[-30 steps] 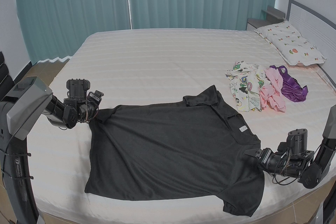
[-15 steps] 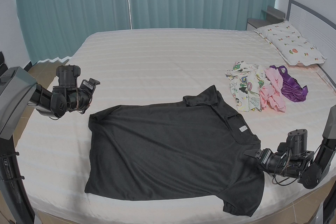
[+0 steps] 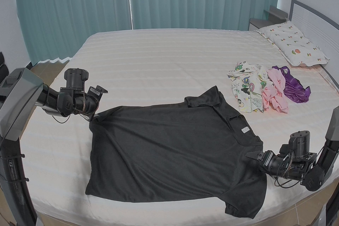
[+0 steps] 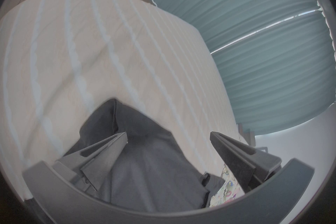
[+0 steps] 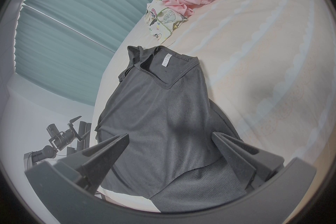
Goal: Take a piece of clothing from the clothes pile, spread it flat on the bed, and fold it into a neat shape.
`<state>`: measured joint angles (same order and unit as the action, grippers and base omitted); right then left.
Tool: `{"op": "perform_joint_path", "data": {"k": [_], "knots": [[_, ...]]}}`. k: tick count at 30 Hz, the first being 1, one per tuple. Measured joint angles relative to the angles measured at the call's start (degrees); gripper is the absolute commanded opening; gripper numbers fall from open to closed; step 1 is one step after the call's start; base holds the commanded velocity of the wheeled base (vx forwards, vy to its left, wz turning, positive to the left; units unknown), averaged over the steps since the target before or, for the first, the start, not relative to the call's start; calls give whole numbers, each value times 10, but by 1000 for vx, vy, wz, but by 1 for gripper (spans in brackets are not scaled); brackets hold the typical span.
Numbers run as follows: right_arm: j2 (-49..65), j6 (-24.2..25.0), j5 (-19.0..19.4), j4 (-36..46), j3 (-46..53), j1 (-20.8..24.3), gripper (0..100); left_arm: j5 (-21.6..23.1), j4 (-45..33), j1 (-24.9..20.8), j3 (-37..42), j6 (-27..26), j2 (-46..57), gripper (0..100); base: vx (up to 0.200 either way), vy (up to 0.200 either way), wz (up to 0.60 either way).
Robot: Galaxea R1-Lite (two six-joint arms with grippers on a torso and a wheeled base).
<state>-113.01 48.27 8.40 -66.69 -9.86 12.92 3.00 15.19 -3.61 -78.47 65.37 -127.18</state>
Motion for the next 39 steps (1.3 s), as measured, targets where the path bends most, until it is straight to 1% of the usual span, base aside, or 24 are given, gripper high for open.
{"op": "perform_joint_path", "data": {"k": [6, 10, 15, 20, 30, 39], "knots": [[2, 1, 0, 0, 1, 6, 100, -7, -6, -29, 15, -2, -9, 100, 0, 0, 0], [2, 1, 0, 0, 1, 7, 100, -9, -7, -39, 16, -3, -16, 100, 0, 0, 0], [2, 1, 0, 0, 2, 8, 100, -30, -6, -44, 10, -18, -31, 100, 0, 0, 0], [2, 1, 0, 0, 3, 9, 100, -49, -4, -43, -14, -28, -53, 100, 0, 0, 0], [0, 1, 0, 0, 4, 9, 100, -90, 7, -21, -107, -57, -109, 100, 0, 0, 0], [-2, 1, 0, 0, 4, 9, 100, -97, 11, 10, -218, -60, -135, 100, 0, 0, 0]]}}
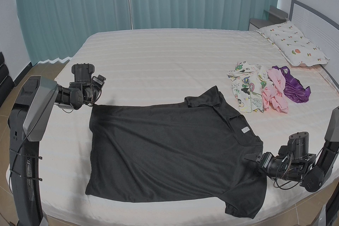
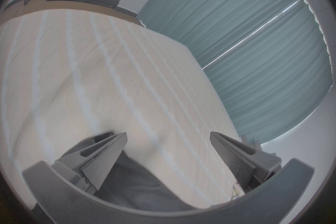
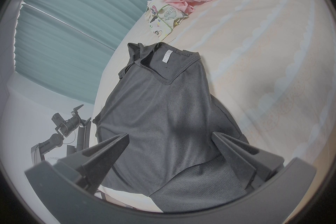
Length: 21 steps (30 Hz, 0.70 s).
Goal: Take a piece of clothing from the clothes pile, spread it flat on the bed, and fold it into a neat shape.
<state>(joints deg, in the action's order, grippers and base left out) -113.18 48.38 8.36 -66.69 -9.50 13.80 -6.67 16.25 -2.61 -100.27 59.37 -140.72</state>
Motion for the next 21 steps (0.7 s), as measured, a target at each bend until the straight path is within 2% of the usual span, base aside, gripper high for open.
{"op": "perform_joint_path", "data": {"k": [4, 8, 12, 18, 21], "knots": [[0, 0, 0, 0, 0, 0, 100, 0, -5, 14, -59, 0, -20, 100, 0, 0, 0], [0, 0, 0, 0, 1, -1, 100, 12, -36, 23, -79, -10, -31, 100, 0, 0, 0], [-1, 0, 0, 0, 1, -1, 100, 30, -67, 31, -68, -55, -34, 100, 0, 0, 0], [-1, 0, 0, 0, 4, -1, 100, 38, -68, 39, -18, -135, -26, 100, 0, 0, 0], [-2, 0, 0, 0, 5, -1, 100, 57, -65, 41, 14, -156, -15, 100, 0, 0, 0]]}}
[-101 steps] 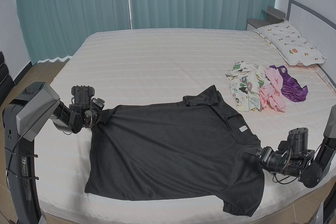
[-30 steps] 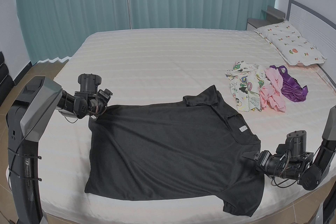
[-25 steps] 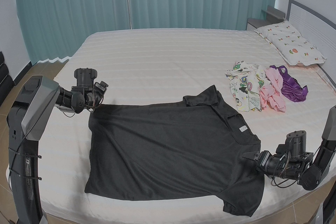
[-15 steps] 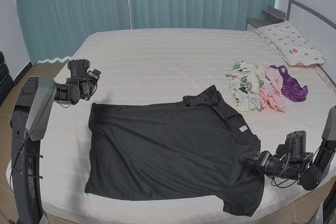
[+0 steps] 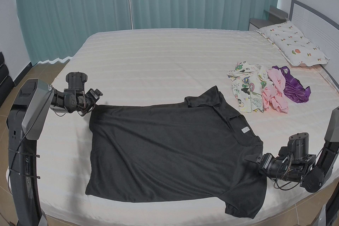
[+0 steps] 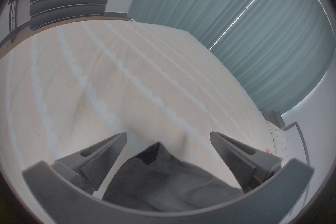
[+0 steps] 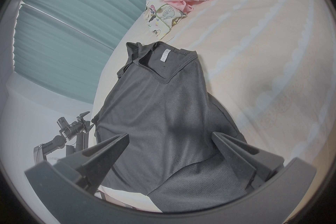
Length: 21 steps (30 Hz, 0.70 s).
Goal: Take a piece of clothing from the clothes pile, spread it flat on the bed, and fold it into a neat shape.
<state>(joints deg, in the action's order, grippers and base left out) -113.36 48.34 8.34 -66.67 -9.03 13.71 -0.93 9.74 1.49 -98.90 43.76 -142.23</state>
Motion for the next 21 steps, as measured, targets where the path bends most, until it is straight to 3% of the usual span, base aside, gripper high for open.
{"op": "perform_joint_path", "data": {"k": [9, 10, 21], "knots": [[-1, 0, 1, 0, 1, 0, 100, 51, 3, 1, 50, -24, 30, 100, 0, 0, 0], [-1, 0, 1, 0, 1, 0, 100, 51, 3, 1, 52, -31, 31, 0, 0, 0, 0], [-14, -1, 0, -43, 6, 0, 100, 44, 4, 4, 41, -54, 23, 0, 0, 0, 0]]}}
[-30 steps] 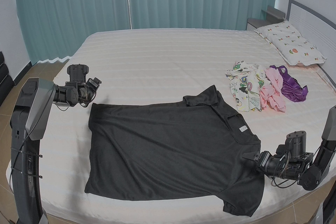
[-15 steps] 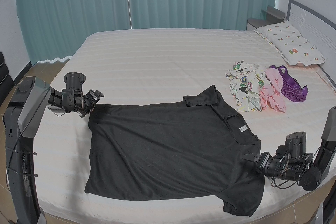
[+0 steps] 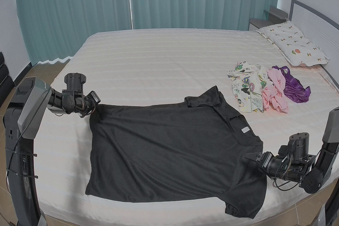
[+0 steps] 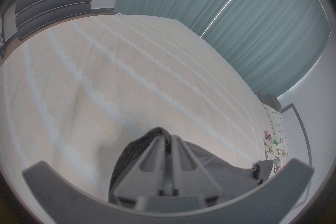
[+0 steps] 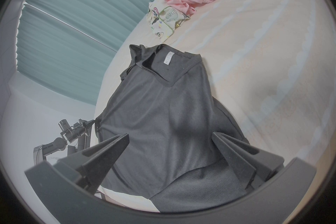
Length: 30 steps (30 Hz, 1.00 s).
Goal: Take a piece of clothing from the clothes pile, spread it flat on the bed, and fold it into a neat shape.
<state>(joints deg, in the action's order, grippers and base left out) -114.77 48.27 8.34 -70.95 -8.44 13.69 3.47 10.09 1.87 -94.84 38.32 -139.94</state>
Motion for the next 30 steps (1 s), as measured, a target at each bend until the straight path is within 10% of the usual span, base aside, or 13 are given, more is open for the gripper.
{"op": "perform_joint_path", "data": {"k": [15, 16, 30], "knots": [[-46, -1, 0, -125, 43, 1, 100, -40, 2, 20, -52, 33, -2, 0, 0, 0, 0], [-48, -1, 0, -125, 44, 1, 100, -40, 2, 20, -55, 33, -3, 100, 0, 0, 0], [-45, 9, 0, -136, 45, 3, 100, -26, -11, 22, -62, 64, -1, 100, 0, 0, 0]]}}
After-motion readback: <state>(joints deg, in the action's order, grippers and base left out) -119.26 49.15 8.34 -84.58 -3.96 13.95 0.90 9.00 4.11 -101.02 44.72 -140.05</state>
